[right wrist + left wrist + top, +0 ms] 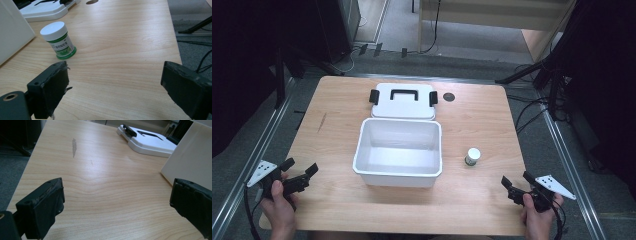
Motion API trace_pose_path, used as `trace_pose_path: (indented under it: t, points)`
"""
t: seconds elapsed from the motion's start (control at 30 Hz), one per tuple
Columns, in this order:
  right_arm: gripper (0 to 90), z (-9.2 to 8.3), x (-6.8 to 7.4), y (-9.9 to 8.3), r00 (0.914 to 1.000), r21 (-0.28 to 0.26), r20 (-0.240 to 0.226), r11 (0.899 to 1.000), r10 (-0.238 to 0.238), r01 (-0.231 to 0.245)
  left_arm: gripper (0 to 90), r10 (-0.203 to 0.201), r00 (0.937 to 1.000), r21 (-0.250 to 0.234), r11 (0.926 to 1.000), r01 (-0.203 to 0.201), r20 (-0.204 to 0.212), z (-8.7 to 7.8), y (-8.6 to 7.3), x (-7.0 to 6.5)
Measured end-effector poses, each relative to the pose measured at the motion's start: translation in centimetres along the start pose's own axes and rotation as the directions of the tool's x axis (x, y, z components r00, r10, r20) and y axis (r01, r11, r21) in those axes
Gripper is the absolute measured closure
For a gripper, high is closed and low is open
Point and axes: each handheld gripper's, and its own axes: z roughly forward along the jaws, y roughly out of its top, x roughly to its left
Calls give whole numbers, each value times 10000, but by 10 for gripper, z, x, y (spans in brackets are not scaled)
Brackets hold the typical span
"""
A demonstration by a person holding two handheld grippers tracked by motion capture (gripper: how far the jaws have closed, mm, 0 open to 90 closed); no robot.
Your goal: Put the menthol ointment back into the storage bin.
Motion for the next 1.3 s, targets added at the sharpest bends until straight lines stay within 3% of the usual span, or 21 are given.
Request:
trace_pose_path:
  t: [0.57,0.7,0.77,0.83,0.93,0.97,1.07,1.1,1.17,1.2,1.27,1.3]
  points:
    - [82,2,1,2,9999,340,61,9993,-134,132,0,2,10000,-27,10000,-2,76,-1,-1,0]
    - [82,5,-1,6,10000,687,80,9976,-16,10,1,48,10000,22,10000,-48,12,0,0,-1]
    - [83,8,4,12,9991,1206,87,9919,-415,402,1,50,10000,24,10000,-50,17,0,0,-1]
    - [82,8,7,14,9984,1327,25,9896,-568,560,1,59,10000,46,10000,-60,40,0,0,-1]
    - [82,12,19,26,9934,1904,-258,9749,-1121,1150,1,66,10000,47,10000,-66,43,0,0,-2]
    - [82,12,19,26,9934,1904,-258,9749,-1121,1150,1,66,10000,47,10000,-66,43,0,0,-2]
    - [82,20,34,40,9858,2839,-374,9441,-1639,1678,1,65,10000,51,10000,-65,57,0,0,-1]
    - [82,20,34,40,9858,2839,-374,9441,-1639,1678,1,65,10000,51,10000,-65,57,0,0,-1]
    - [83,26,41,48,9808,3421,-496,9194,-1884,1939,1,60,10000,51,10000,-60,65,0,0,-1]
    - [83,31,48,55,9748,3915,-657,8930,-2134,2219,1,52,10000,47,10000,-53,79,0,0,-1]
    - [84,36,53,61,9678,4367,-795,8644,-2390,2493,1,48,10000,48,10000,-49,83,0,0,-1]
    - [84,36,53,61,9678,4367,-795,8644,-2390,2493,1,48,10000,48,10000,-49,83,0,0,-1]
